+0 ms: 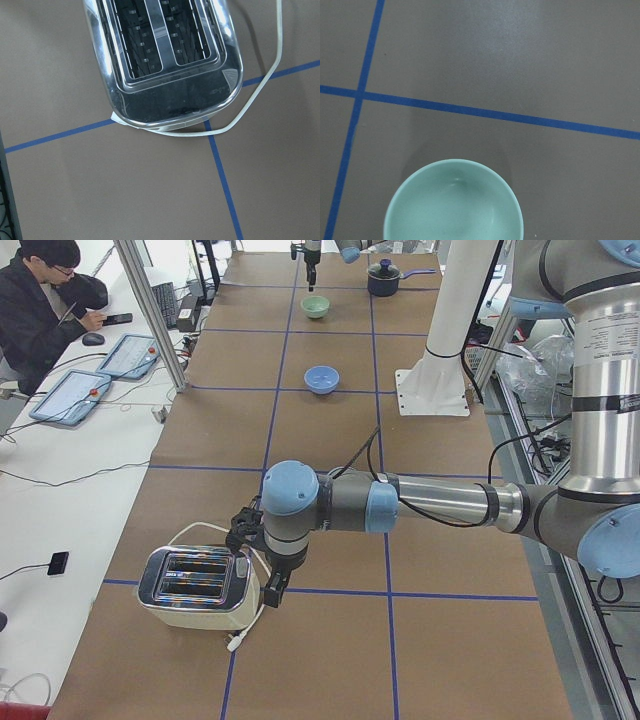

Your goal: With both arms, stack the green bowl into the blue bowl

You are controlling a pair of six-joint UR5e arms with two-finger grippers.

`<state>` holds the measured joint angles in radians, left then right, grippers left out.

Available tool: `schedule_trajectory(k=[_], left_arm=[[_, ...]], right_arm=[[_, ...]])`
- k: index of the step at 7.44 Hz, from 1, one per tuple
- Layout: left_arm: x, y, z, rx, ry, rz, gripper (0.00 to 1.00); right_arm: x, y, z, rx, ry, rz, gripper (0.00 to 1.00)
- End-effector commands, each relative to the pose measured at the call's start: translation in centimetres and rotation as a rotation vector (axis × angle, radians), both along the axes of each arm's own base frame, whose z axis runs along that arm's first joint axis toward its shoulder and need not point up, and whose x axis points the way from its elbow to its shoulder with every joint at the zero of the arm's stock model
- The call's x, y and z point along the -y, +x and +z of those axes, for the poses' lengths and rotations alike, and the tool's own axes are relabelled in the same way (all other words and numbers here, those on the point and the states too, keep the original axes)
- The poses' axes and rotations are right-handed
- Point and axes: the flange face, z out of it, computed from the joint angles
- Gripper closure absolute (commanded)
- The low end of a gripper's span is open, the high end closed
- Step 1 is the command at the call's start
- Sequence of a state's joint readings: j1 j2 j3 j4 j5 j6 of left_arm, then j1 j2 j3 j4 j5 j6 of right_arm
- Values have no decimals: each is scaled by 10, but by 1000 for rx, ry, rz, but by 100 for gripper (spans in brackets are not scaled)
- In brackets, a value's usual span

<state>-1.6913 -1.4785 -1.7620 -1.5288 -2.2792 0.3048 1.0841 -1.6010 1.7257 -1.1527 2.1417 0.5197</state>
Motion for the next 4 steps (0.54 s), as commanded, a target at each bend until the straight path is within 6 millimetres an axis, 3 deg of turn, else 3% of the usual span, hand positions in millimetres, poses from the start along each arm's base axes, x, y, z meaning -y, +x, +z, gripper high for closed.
schedule_trajectory(k=[1,4], left_arm=[[-2,0,1,0,-1,0,2],[-4,1,4,-2,-4,1,2]], right_arm=[[-2,-10,25,6,8,-20,38],[-10,-25,28,2,-2,-52,58]])
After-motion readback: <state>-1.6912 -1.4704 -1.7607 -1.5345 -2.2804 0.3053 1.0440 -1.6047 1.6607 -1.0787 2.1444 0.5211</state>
